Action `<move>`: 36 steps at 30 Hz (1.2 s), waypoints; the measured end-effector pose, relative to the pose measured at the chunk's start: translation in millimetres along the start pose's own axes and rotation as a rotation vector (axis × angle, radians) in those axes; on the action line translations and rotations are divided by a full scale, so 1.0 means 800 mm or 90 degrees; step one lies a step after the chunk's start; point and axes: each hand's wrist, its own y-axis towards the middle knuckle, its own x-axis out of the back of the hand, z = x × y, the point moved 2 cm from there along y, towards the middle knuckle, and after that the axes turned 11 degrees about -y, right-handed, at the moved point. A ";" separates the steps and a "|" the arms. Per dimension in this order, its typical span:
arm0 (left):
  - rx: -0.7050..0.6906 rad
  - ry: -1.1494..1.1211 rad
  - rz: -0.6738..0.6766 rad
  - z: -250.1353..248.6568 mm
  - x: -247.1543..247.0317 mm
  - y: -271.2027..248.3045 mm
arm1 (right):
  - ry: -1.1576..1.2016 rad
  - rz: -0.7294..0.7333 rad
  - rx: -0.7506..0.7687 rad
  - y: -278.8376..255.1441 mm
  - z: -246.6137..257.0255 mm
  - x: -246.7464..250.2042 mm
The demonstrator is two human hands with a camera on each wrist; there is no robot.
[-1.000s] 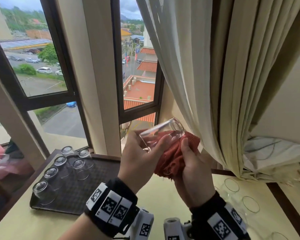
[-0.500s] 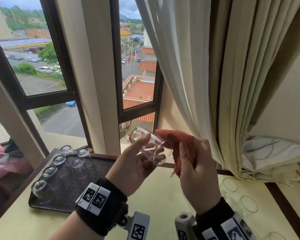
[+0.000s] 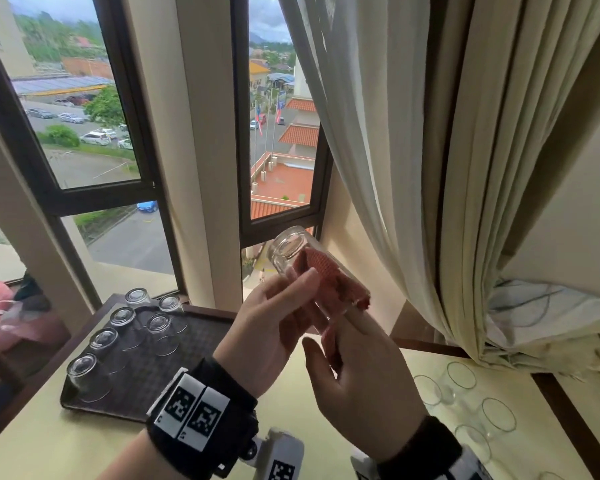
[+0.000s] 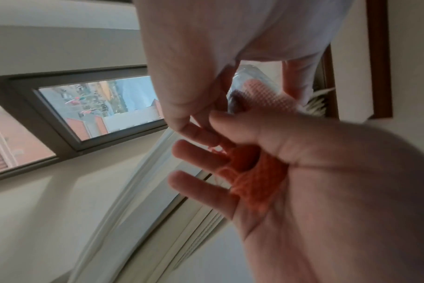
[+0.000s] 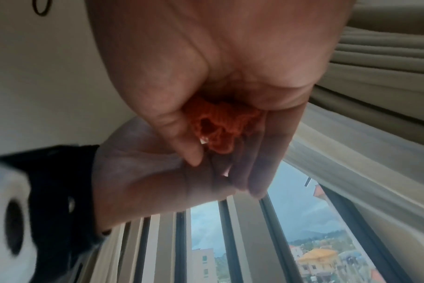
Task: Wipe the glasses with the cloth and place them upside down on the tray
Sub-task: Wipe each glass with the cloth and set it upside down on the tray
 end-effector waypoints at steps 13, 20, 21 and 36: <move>-0.029 0.046 -0.014 -0.012 0.000 -0.010 | 1.042 0.254 -0.318 0.006 0.019 0.001; -0.097 0.140 -0.051 -0.032 0.004 -0.003 | 0.006 0.119 0.030 0.007 -0.010 0.012; -0.096 0.166 -0.056 -0.030 0.004 -0.004 | -0.083 0.109 0.075 0.007 -0.007 0.007; -0.130 0.032 -0.044 -0.030 0.007 0.006 | 1.029 0.297 -0.306 0.021 0.020 -0.004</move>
